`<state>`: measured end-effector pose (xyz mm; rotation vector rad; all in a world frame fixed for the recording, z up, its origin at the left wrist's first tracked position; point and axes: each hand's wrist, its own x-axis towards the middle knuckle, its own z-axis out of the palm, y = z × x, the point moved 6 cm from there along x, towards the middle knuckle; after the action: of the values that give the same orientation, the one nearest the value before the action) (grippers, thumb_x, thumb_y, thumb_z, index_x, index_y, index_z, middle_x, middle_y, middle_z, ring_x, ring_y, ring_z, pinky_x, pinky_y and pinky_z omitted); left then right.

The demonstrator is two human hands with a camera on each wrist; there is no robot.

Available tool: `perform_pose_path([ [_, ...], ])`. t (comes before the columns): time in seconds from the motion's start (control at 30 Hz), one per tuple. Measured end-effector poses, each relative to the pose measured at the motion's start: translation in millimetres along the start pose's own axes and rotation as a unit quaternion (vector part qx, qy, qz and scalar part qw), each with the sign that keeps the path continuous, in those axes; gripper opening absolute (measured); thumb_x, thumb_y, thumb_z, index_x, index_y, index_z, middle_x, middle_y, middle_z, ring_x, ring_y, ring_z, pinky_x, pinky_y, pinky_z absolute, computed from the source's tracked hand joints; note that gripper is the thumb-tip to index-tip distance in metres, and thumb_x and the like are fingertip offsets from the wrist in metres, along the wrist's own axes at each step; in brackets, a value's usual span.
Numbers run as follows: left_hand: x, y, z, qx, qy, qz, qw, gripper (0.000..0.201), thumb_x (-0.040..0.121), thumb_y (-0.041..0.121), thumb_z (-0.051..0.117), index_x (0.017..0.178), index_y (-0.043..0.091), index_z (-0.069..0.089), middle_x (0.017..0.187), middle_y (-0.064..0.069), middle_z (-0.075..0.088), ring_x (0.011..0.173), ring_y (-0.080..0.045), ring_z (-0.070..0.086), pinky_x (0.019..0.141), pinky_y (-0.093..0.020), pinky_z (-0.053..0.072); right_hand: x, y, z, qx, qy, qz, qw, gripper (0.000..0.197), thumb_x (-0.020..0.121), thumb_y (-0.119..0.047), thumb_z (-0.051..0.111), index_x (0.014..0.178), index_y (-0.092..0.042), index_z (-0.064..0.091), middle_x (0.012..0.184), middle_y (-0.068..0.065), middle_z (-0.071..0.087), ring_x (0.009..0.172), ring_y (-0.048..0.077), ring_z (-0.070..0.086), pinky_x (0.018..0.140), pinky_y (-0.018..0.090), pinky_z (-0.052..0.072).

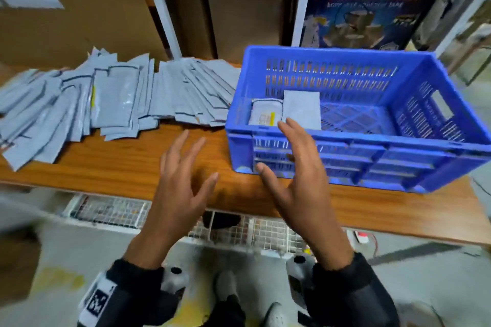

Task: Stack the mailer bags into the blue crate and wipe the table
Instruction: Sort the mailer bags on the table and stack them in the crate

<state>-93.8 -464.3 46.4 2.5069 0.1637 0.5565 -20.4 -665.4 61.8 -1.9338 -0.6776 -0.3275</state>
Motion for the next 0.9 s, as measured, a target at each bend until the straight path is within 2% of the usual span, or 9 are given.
perform_pose_path([
  [0.1, -31.8, -29.4, -6.2, 0.017, 0.0, -0.048, 0.999, 0.063, 0.091, 0.049, 0.051, 0.147, 0.023, 0.038, 0.159, -0.001, 0.022, 0.143, -0.019, 0.022, 0.109, -0.035, 0.026, -21.2, -1.5, 34.6, -0.004, -0.05, 0.008, 0.999, 0.065, 0.091, -0.033, 0.063, 0.146, -0.007, 0.04, 0.152, 0.01, 0.038, 0.144, 0.021, 0.032, 0.109, 0.048, 0.038],
  [0.23, -67.8, -70.0, -14.4, 0.011, -0.001, -0.107, 0.994, 0.067, 0.093, 0.054, 0.047, 0.151, 0.027, 0.029, 0.16, 0.006, 0.017, 0.147, -0.014, 0.014, 0.108, -0.034, 0.024, -34.4, -7.1, 81.0, 0.008, -0.106, 0.019, 0.994, 0.065, 0.091, -0.036, 0.062, 0.147, -0.013, 0.039, 0.153, 0.006, 0.037, 0.144, 0.016, 0.032, 0.108, 0.044, 0.04],
  [0.37, -81.3, -117.6, -30.0, 0.006, 0.001, -0.153, 0.988, 0.07, 0.092, 0.056, 0.047, 0.153, 0.027, 0.026, 0.161, 0.005, 0.015, 0.149, -0.018, 0.013, 0.11, -0.037, 0.025, -28.9, -19.7, 134.7, 0.014, -0.142, 0.021, 0.989, 0.065, 0.09, -0.038, 0.061, 0.147, -0.016, 0.038, 0.155, 0.005, 0.034, 0.143, 0.018, 0.033, 0.103, 0.047, 0.044],
  [0.53, -62.6, -187.2, -72.1, 0.0, 0.024, -0.181, 0.983, 0.068, 0.093, 0.043, 0.056, 0.152, 0.025, 0.027, 0.16, 0.005, 0.015, 0.147, -0.016, 0.014, 0.108, -0.034, 0.025, -4.4, -43.5, 210.8, 0.018, -0.168, 0.018, 0.985, 0.066, 0.09, -0.047, 0.055, 0.148, -0.02, 0.038, 0.155, 0.004, 0.033, 0.142, 0.018, 0.034, 0.101, 0.048, 0.046],
  [0.7, -37.6, -264.1, -131.4, 0.008, 0.049, -0.163, 0.985, 0.067, 0.095, 0.048, 0.052, 0.152, 0.025, 0.026, 0.16, 0.002, 0.018, 0.146, -0.017, 0.018, 0.106, -0.036, 0.029, 32.6, -72.6, 293.4, 0.006, -0.191, 0.022, 0.981, 0.067, 0.09, -0.056, 0.05, 0.149, -0.028, 0.033, 0.155, -0.004, 0.03, 0.139, 0.016, 0.036, 0.104, 0.048, 0.046],
  [0.8, -20.4, -308.9, -163.0, 0.019, 0.055, -0.184, 0.981, 0.066, 0.097, 0.042, 0.055, 0.153, 0.028, 0.022, 0.16, 0.006, 0.014, 0.146, -0.016, 0.016, 0.108, -0.039, 0.029, 54.3, -91.4, 337.4, 0.007, -0.195, 0.013, 0.981, 0.068, 0.088, -0.059, 0.048, 0.148, -0.032, 0.031, 0.153, -0.002, 0.032, 0.138, 0.019, 0.038, 0.102, 0.05, 0.046],
  [0.9, -1.2, -341.0, -189.7, 0.04, 0.061, -0.185, 0.98, 0.065, 0.096, 0.039, 0.056, 0.152, 0.027, 0.025, 0.16, 0.005, 0.015, 0.146, -0.016, 0.015, 0.108, -0.034, 0.025, 73.7, -106.2, 370.5, -0.002, -0.197, 0.013, 0.98, 0.068, 0.089, -0.057, 0.05, 0.148, -0.032, 0.03, 0.153, -0.003, 0.033, 0.138, 0.017, 0.036, 0.103, 0.049, 0.046],
])
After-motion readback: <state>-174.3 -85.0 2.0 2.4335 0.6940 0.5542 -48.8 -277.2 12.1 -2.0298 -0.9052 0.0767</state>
